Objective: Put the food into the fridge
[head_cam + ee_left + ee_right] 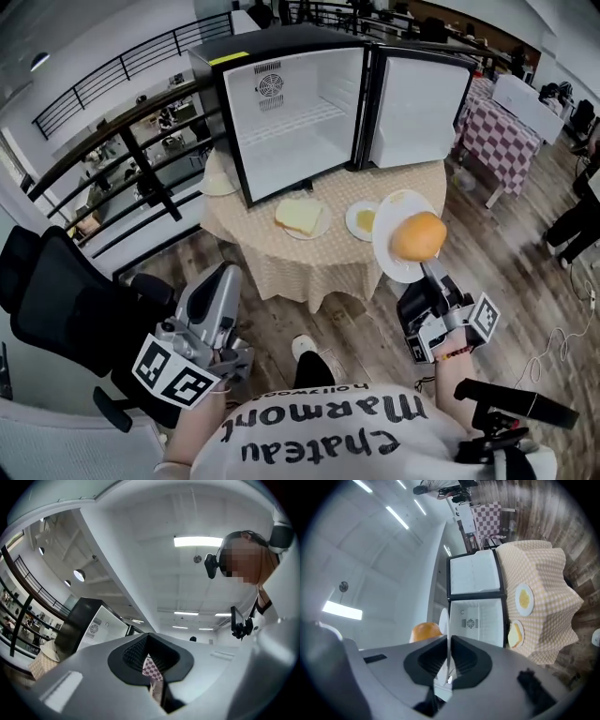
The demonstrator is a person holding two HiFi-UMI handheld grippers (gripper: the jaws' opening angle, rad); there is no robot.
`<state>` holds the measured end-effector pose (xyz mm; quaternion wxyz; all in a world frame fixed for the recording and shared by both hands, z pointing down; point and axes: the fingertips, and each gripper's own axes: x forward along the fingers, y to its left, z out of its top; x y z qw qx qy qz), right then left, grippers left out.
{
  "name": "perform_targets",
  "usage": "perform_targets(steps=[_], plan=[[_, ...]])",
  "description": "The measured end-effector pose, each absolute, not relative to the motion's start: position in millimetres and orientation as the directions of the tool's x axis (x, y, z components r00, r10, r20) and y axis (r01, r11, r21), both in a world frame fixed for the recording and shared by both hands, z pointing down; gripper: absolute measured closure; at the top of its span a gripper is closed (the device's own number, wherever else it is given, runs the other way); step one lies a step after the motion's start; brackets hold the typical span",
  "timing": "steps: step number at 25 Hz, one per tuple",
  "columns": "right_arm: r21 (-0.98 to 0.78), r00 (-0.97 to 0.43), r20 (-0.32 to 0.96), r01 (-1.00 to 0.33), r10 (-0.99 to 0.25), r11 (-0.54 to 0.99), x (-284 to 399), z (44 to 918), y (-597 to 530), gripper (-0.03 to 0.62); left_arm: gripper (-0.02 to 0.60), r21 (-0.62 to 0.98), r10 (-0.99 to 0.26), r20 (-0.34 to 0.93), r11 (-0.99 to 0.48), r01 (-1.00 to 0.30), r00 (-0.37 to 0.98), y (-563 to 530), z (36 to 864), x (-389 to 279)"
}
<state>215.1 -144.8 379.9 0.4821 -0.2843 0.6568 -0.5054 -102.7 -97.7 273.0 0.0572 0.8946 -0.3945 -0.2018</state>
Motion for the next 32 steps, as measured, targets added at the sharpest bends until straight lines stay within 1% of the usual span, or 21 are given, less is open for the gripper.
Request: perform_targets(steps=[6,9,12,16,20,22,25,26,32], plan=[[-0.94,-0.376,-0.338,0.096,-0.863,0.327,197.9,362.1,-232.9,0.563,0.575,0.29,-0.686,-0.309,-0.728,-0.621,0.659,-185.2,271.9,-103.6],[-0.946,-0.387,-0.321,0.08,-0.864,0.316,191.4,356.7,-283.5,0.563,0.575,0.281,-0.688,-0.284,-0.726,-0.628,0.668,-238.8,270.5,-104.7],[-0.952,-0.378,-0.304,0.093,-0.874,0.291,186.9,356.1,-328.0,0.563,0.575,0.283,-0.687,-0.266,-0.727,-0.626,0.677,-282.8,271.7,-110.1],[-0.962,-0.378,-0.271,0.08,-0.885,0.261,177.1,355.7,-381.5,0.563,0.575,0.25,-0.687,-0.265,-0.727,-0.639,0.677,-328.6,270.3,-124.9],[-0.974,-0.368,-0.226,0.081,-0.902,0.211,167.5,367.4,-426.0,0.564,0.575,0.259,-0.705,-0.259,-0.71,-0.655,0.661,-366.3,277.2,-142.0],[-0.982,-0.375,-0.184,0.037,-0.908,0.183,164.4,373.5,-443.0,0.563,0.575,0.269,-0.717,-0.244,-0.697,-0.664,0.653,-379.1,282.9,-148.6],[-0.982,-0.389,-0.095,-0.114,-0.916,0.15,161.6,385.5,-468.3,0.563,0.575,0.275,-0.746,-0.217,-0.666,-0.694,0.63,-389.1,288.9,-165.0],[-0.98,-0.384,-0.075,-0.143,-0.92,0.14,160.6,387.9,-478.5,0.563,0.575,0.274,-0.754,-0.213,-0.656,-0.703,0.621,-390.6,290.0,-171.4],[-0.981,-0.339,-0.018,-0.174,-0.941,0.081,149.0,395.7,-543.7,0.563,0.575,0.275,-0.808,-0.192,-0.589,-0.76,0.557,-391.8,300.0,-206.3]])
